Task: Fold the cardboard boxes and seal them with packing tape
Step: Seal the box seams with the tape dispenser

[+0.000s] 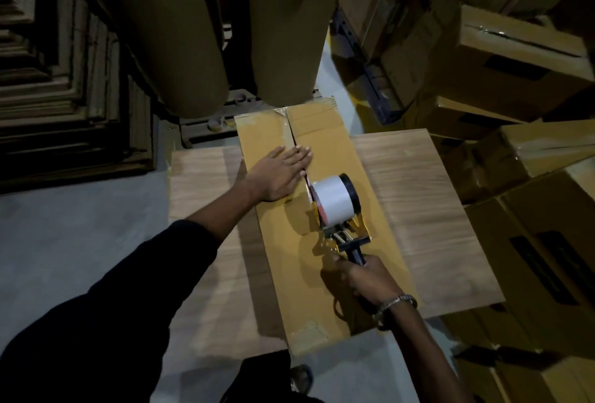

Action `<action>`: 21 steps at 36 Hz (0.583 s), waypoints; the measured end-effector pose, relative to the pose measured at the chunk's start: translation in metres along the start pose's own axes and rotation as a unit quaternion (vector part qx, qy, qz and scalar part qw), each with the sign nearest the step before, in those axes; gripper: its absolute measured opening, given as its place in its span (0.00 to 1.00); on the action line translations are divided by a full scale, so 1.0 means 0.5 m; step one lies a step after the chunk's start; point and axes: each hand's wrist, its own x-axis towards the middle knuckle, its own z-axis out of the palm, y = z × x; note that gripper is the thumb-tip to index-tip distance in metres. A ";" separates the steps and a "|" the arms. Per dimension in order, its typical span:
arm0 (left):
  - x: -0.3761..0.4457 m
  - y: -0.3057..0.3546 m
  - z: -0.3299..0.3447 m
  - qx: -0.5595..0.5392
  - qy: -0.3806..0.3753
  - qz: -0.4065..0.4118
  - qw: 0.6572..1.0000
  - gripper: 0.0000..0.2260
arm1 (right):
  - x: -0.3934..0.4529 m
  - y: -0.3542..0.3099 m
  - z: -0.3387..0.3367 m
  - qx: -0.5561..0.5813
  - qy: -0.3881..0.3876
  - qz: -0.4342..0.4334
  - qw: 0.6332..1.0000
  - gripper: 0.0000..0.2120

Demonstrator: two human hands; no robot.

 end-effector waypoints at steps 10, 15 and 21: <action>-0.071 0.125 0.017 -0.028 0.005 0.037 0.999 0.27 | -0.022 0.028 -0.003 0.057 -0.003 -0.005 0.998 0.11; -0.119 0.175 0.039 -0.028 0.026 0.019 0.999 0.28 | -0.037 0.037 -0.004 0.063 -0.013 -0.025 0.998 0.11; -0.113 0.172 0.037 -0.054 0.064 0.002 0.997 0.22 | -0.070 0.046 -0.009 0.046 -0.011 -0.039 0.998 0.12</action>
